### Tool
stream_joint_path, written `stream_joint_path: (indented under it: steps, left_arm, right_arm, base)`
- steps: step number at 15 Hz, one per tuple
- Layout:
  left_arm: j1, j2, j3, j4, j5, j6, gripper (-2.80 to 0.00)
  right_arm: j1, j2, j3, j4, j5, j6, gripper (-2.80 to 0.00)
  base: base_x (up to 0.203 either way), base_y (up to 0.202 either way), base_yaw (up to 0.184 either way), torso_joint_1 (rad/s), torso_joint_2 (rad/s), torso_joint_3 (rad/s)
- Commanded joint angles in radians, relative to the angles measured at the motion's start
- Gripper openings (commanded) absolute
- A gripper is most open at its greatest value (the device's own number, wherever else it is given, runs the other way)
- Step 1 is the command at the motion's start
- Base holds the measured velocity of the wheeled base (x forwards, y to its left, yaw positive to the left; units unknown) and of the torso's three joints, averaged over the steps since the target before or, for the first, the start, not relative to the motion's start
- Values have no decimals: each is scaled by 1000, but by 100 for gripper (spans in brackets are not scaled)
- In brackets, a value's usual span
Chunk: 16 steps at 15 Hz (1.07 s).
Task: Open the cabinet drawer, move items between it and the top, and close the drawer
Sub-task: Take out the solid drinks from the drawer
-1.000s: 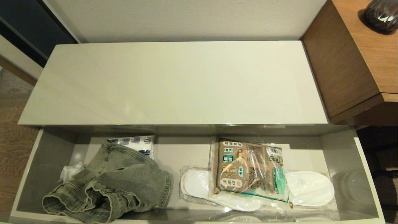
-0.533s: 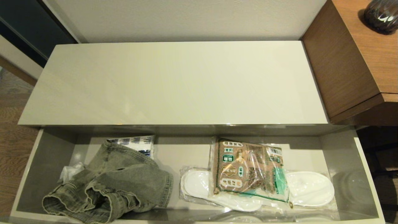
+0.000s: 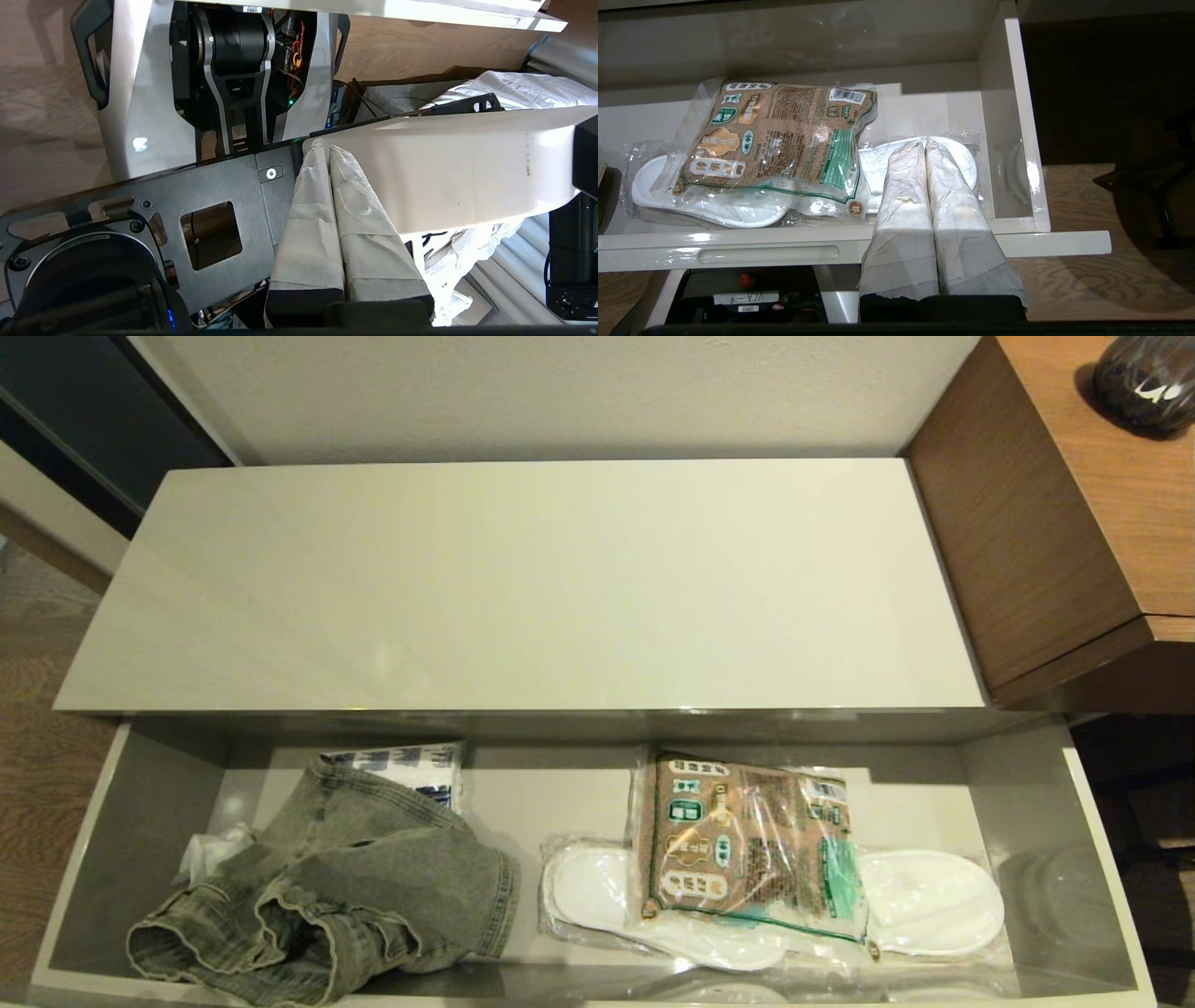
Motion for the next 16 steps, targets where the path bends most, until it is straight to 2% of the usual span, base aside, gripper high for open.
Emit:
stream_joint_path:
  steps: [1,3,6,7,9,10,11,13,14,16]
  left_arm:
    - [0,0,4,5,-3,-3,-280]
    - [1,-11,5,12,-3,-3,-280]
    - [12,-135,1,83,0,-5,-280]
    - [19,-196,-4,132,3,-5,-280]
    - [33,-346,-29,295,20,-5,-280]
    - [37,-377,-43,401,42,-7,-280]
    - [41,-390,-62,466,105,-16,-280]
    - [45,-395,-101,504,137,-39,-280]
    - [60,-396,-173,529,132,-48,-280]
    - [145,-409,-261,600,109,-22,-280]
  right_arm:
    - [0,2,0,0,0,2,-280]
    - [0,2,1,0,0,2,-280]
    - [0,2,0,0,0,2,-280]
    - [0,2,0,0,0,2,-280]
    - [0,2,0,0,0,2,-280]
    - [0,2,0,0,0,2,-280]
    - [0,2,0,0,0,2,-280]
    - [0,2,1,0,0,1,-280]
    - [0,2,0,0,0,2,-280]
    - [0,2,0,0,0,2,-280]
  base:
    - [0,0,0,0,0,0]
    - [0,0,0,0,0,0]
    - [0,0,0,0,0,0]
    - [0,0,0,0,0,0]
    - [0,0,0,0,0,0]
    - [0,0,0,0,0,0]
    - [0,0,0,0,0,0]
    - [0,0,0,0,0,0]
    - [0,0,0,0,0,0]
    - [0,0,0,0,0,0]
